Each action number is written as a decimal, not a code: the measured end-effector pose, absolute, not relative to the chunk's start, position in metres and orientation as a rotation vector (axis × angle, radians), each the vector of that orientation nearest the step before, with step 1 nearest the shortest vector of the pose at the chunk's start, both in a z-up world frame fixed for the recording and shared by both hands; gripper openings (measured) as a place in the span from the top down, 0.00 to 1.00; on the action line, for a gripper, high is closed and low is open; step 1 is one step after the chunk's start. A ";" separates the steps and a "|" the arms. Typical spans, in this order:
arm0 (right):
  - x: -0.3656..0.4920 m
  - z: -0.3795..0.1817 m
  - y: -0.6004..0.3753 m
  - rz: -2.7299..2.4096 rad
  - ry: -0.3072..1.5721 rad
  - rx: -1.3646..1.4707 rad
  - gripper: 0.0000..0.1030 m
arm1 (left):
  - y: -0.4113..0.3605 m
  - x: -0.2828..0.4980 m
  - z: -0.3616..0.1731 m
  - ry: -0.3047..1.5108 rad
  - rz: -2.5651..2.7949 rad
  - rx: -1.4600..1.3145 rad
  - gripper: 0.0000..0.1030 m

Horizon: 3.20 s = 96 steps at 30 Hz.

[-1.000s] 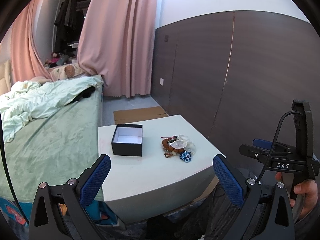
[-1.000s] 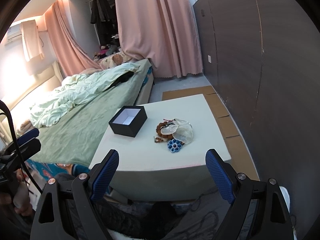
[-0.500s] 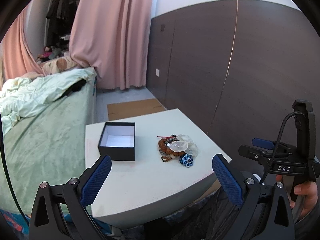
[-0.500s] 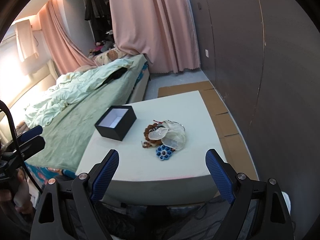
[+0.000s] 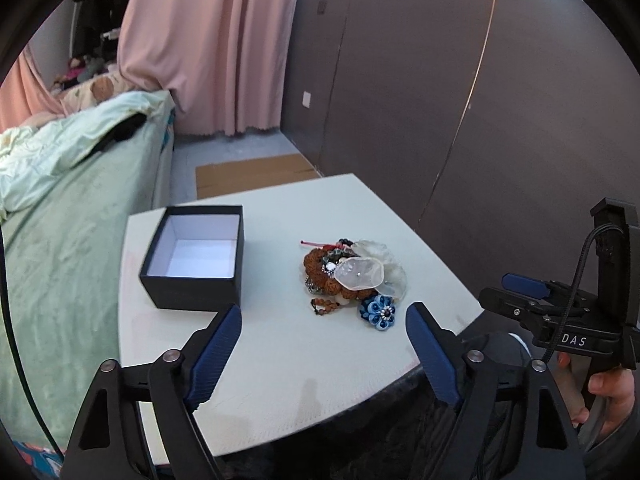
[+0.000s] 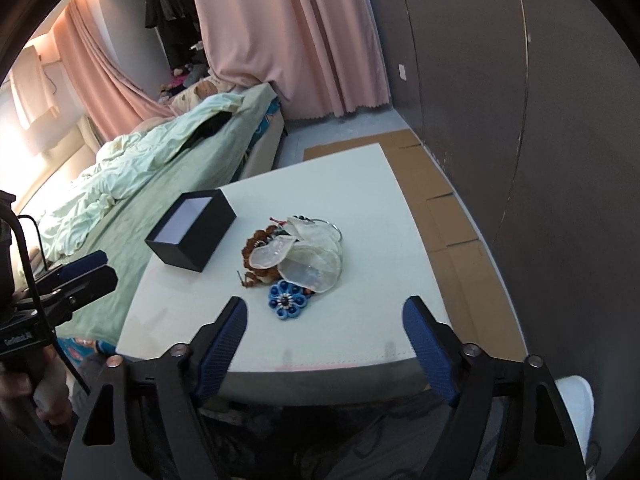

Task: Organize jewelry
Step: 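Move both tools forward over the jewelry pile, then grasp the clear plastic pouch with the left tool and lift it, then hold the pouch over the black box with left tool while right grasps silver hoop bracelet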

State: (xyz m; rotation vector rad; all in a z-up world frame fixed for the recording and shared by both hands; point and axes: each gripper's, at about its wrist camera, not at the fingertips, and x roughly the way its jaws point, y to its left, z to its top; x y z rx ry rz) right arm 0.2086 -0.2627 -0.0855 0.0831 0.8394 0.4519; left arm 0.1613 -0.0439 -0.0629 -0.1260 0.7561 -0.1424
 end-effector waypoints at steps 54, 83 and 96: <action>0.301 -0.139 -0.236 0.646 1.079 0.273 0.50 | -0.039 0.265 -0.063 0.879 -0.209 -0.131 0.97; 0.375 -0.151 -0.186 0.620 1.209 0.015 0.59 | 0.019 0.241 -0.046 0.831 -0.100 -0.197 0.97; 0.376 -0.156 -0.184 0.658 1.229 0.016 0.59 | 0.022 0.239 -0.046 0.838 -0.094 -0.205 0.97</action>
